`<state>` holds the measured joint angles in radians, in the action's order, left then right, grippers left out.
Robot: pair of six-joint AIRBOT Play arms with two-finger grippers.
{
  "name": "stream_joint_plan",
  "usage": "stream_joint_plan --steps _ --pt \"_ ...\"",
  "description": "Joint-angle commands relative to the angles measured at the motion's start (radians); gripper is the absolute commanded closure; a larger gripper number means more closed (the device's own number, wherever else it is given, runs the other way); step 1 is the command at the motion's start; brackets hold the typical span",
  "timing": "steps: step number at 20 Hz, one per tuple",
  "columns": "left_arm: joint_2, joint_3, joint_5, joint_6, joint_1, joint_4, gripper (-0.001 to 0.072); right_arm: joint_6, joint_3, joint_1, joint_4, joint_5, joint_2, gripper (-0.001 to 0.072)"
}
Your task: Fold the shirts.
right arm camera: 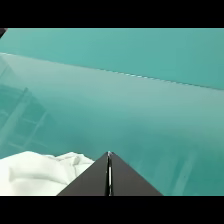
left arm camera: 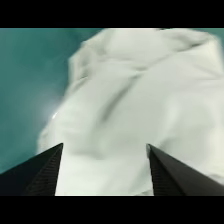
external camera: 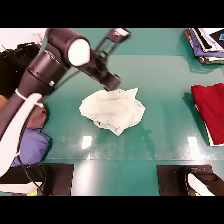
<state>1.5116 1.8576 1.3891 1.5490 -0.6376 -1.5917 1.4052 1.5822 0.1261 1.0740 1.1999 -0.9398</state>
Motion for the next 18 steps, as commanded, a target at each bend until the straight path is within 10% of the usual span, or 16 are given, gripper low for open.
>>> stream_joint_plan --steps 1,8,13,16,18 --pt "0.015 -0.038 0.024 0.034 0.203 0.019 0.0092 0.000 0.001 0.001 -0.001 0.012 0.000 0.0691" --pt "0.017 -0.473 -0.206 -0.119 0.452 0.527 0.0092 0.000 0.000 0.001 -0.001 0.011 0.000 0.0691" --pt "0.047 -0.648 -0.343 -0.171 0.449 0.629 0.0094 0.000 0.000 0.001 0.000 0.013 0.000 0.0691" --pt "0.050 -0.637 -0.370 -0.171 0.450 0.626 0.0677 0.001 -0.041 0.001 0.002 0.023 0.000 0.0691" --pt "0.040 -0.600 -0.366 -0.170 0.450 0.620 0.0683 0.047 -0.141 0.001 0.002 0.048 0.000 0.0691"
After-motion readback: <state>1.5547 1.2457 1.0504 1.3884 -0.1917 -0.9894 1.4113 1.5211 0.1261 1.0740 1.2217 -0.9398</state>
